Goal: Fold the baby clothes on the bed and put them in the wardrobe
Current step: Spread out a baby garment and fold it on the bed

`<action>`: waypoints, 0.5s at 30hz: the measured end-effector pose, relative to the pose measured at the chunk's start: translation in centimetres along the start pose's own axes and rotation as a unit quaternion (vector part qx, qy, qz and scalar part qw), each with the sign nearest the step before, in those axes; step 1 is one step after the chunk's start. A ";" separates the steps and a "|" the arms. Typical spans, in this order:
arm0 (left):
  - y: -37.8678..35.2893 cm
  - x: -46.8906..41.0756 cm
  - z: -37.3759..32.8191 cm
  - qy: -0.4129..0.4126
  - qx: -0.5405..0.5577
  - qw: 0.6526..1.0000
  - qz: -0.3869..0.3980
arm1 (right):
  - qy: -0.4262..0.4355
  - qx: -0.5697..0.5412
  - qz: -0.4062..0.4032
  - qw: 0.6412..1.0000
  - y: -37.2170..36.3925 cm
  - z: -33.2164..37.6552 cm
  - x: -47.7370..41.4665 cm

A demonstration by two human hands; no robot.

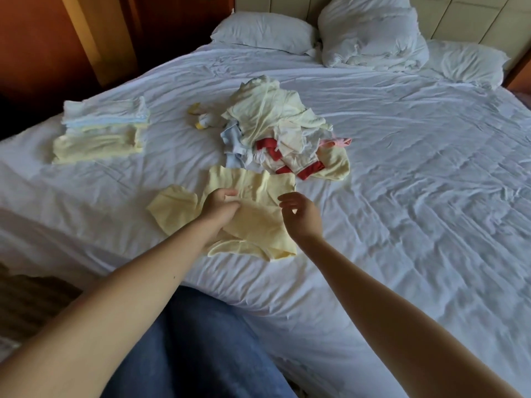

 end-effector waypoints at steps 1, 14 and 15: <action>0.3 -0.4 0.2 -0.022 -0.024 0.999 -0.002 | 0.021 0.059 0.036 0.997 -0.8 -0.3 0.5; 1.4 0.7 -1.2 -0.314 -0.296 0.899 -0.069 | 0.166 0.262 0.214 0.926 -5.8 -1.9 4.8; 1.1 1.6 -1.6 -0.368 -0.299 0.878 -0.065 | 0.165 0.266 0.200 0.928 -5.6 -1.7 4.6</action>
Point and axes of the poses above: each hand's wrist, its own x-axis away from the middle knuckle, its own y-axis out of the back of the hand, z = x × y, the point moved 10 cm from there along -x, towards the middle knuckle, and after that the axes turned 11 degrees about -z, right-handed, at the moved point
